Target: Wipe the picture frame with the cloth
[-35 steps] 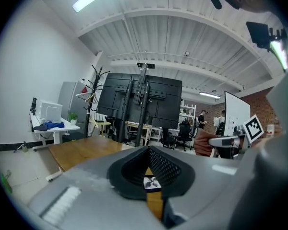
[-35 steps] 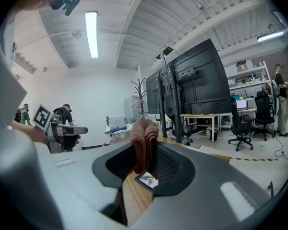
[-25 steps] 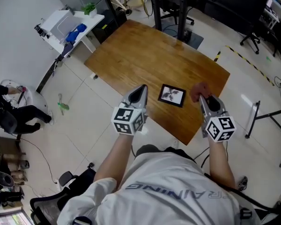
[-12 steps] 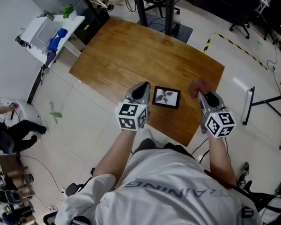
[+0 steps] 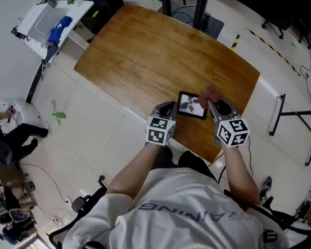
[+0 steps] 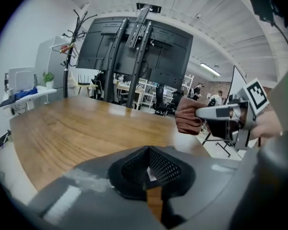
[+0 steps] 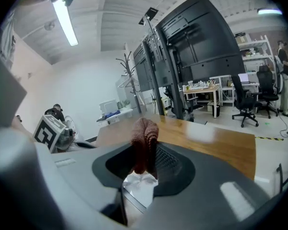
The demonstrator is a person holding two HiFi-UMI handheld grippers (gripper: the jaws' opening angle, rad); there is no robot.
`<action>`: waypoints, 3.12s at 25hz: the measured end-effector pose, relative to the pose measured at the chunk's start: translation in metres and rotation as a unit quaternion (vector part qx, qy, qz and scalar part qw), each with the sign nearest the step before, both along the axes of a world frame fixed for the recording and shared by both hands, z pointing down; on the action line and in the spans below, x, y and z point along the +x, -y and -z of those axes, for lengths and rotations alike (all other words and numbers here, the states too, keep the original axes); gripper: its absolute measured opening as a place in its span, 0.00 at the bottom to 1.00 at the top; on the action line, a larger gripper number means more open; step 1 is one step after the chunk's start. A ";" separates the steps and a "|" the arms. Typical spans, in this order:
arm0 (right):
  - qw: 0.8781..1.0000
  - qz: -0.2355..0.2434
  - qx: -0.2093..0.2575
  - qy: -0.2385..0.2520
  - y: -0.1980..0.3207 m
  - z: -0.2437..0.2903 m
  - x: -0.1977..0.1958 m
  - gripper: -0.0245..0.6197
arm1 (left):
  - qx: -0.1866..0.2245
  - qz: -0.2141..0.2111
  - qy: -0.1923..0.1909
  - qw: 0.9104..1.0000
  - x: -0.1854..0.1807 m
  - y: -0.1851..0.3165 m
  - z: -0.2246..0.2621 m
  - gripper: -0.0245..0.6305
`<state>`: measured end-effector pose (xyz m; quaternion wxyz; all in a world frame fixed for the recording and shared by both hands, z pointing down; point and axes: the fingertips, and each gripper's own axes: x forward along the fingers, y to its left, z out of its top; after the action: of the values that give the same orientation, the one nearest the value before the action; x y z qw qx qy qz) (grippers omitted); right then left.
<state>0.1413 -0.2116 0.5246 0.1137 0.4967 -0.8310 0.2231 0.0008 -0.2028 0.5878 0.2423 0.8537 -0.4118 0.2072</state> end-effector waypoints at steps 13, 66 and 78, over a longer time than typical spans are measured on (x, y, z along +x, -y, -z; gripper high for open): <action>0.992 0.073 -0.107 -0.008 0.031 -0.087 -0.092 0.21 | -0.088 -0.030 0.019 0.995 0.014 -0.026 -0.084 0.04; 0.992 0.052 -0.103 -0.045 0.007 -0.071 -0.043 0.22 | -0.098 -0.003 0.019 0.995 0.013 -0.022 -0.091 0.04; 0.983 0.103 -0.128 -0.082 0.009 -0.113 -0.105 0.22 | -0.101 0.001 0.005 0.995 0.014 -0.022 -0.091 0.04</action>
<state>0.0368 -0.2205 0.6373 0.2664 0.4064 -0.8302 0.2732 0.0147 -0.1803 0.6792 0.3259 0.8232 -0.3909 0.2516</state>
